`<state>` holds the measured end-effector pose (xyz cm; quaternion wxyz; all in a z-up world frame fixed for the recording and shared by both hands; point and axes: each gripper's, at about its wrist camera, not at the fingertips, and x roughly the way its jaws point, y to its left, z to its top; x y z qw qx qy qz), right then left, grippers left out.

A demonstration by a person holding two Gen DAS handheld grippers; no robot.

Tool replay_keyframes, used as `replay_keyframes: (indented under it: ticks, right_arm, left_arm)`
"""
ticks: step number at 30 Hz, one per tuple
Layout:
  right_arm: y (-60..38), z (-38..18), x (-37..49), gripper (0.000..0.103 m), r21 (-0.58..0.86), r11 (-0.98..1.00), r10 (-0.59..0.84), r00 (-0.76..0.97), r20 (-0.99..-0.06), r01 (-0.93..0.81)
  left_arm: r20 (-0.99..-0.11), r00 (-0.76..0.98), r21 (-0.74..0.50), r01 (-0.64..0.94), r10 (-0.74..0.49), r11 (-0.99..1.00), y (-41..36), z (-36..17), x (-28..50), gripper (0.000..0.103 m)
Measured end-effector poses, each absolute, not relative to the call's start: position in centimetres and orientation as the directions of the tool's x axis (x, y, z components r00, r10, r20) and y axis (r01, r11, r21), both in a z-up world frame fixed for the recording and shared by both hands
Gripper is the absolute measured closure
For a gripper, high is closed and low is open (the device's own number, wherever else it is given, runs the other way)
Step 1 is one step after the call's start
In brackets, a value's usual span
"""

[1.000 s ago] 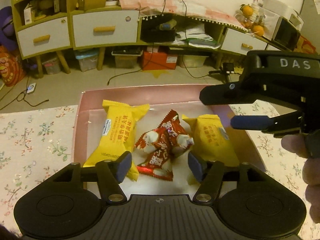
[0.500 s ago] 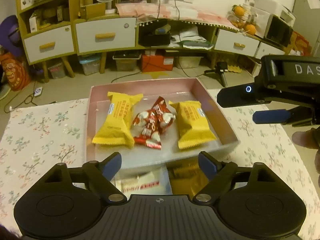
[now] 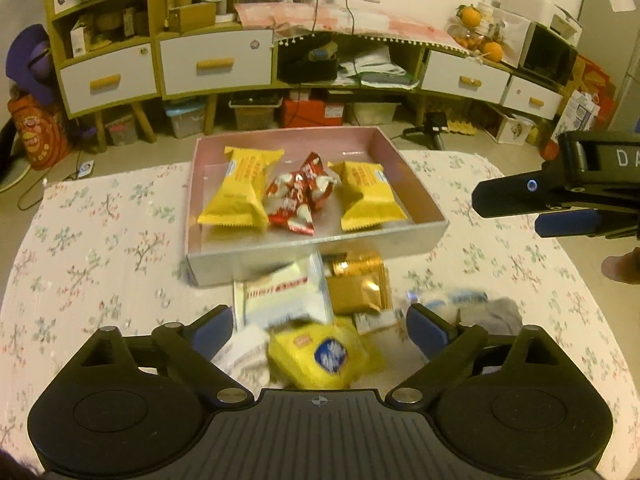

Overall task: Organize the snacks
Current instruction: 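Move both tools back toward the pink bar and white packets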

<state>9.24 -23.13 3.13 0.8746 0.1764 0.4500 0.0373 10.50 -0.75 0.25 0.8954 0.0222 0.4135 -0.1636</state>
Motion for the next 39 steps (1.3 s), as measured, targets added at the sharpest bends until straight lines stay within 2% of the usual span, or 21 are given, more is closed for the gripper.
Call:
replay_keyframes:
  ticks: [13, 21, 32, 39]
  right_arm:
    - [-23.0, 0.9, 4.8, 0.003, 0.292, 0.95, 0.184, 0.56, -0.808, 0.109]
    - [-22.3, -0.9, 2.9, 0.002, 0.2, 0.975, 0.114, 0.551, -0.827, 0.098]
    - [-21.5, -4.1, 2.5, 0.002, 0.072, 0.997, 0.043, 0.563, -0.825, 0.029]
    - [-21.6, -5.5, 2.8, 0.002, 0.077, 0.997, 0.061, 0.558, -0.828, 0.004]
  left_arm:
    - [-0.763, 0.591, -0.103, 0.29, -0.263, 0.951, 1.2, -1.3, 6.3, 0.007]
    - [-0.768, 0.583, -0.089, 0.31, -0.263, 0.946, 2.3, -3.1, 4.6, 0.006]
    - [-0.783, 0.545, -0.057, 0.417, -0.3, 0.907, 3.0, -6.7, 5.2, 0.006]
    - [-0.792, 0.526, -0.021, 0.483, -0.309, 0.875, 2.4, -8.1, 5.7, 0.006]
